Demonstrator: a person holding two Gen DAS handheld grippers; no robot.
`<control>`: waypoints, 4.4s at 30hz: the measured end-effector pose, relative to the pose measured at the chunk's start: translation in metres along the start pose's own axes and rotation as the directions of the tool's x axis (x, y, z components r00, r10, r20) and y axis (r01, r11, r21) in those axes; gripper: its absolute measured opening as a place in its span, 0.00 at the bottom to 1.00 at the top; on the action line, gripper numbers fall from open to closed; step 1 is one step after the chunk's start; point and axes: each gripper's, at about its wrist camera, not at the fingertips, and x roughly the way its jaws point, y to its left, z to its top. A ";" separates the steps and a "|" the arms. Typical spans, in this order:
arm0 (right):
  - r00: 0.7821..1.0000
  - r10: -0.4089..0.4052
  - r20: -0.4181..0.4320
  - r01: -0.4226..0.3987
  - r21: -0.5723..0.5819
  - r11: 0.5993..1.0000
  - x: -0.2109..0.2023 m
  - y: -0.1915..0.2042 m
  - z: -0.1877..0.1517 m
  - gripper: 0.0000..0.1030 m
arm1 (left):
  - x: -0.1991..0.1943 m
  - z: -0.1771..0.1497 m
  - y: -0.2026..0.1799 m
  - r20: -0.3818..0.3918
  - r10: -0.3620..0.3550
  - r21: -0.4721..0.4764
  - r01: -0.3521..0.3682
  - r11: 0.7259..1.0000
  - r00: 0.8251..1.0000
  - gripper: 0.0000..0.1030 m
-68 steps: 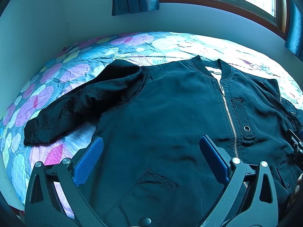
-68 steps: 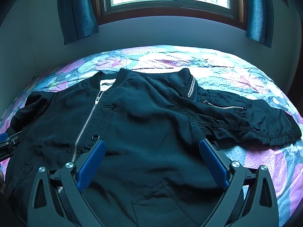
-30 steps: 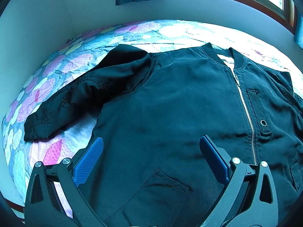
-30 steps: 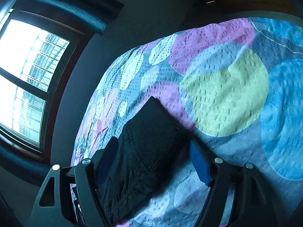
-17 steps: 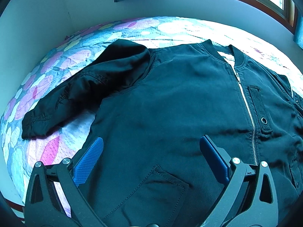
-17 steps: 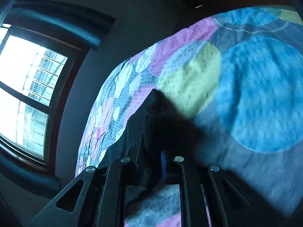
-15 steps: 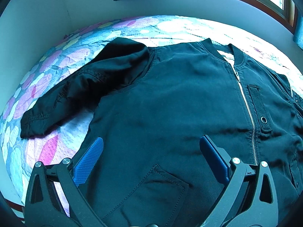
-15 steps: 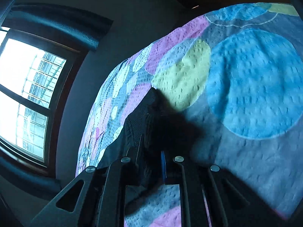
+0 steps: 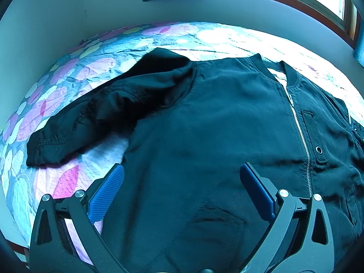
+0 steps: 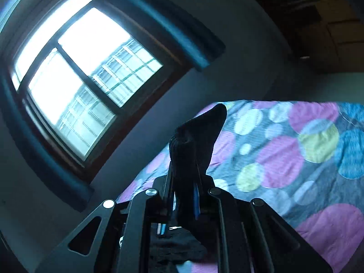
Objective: Fold small clothes
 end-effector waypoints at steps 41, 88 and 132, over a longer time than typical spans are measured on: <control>0.561 -0.006 -0.828 -0.571 -0.392 0.721 0.138 0.273 -0.400 0.46 | 0.016 -0.031 0.105 -0.052 0.041 -0.146 -0.048 0.988 0.998 0.98; 0.380 0.167 -0.910 -0.661 -0.141 0.737 0.148 0.258 -0.414 0.74 | 0.060 -0.044 0.338 0.231 -0.251 -0.728 0.338 0.596 0.940 0.37; 0.540 0.261 -0.800 -0.472 -0.031 0.881 0.140 0.166 -0.288 0.74 | -0.047 0.110 -0.087 0.274 -0.433 0.156 0.404 0.901 0.859 0.12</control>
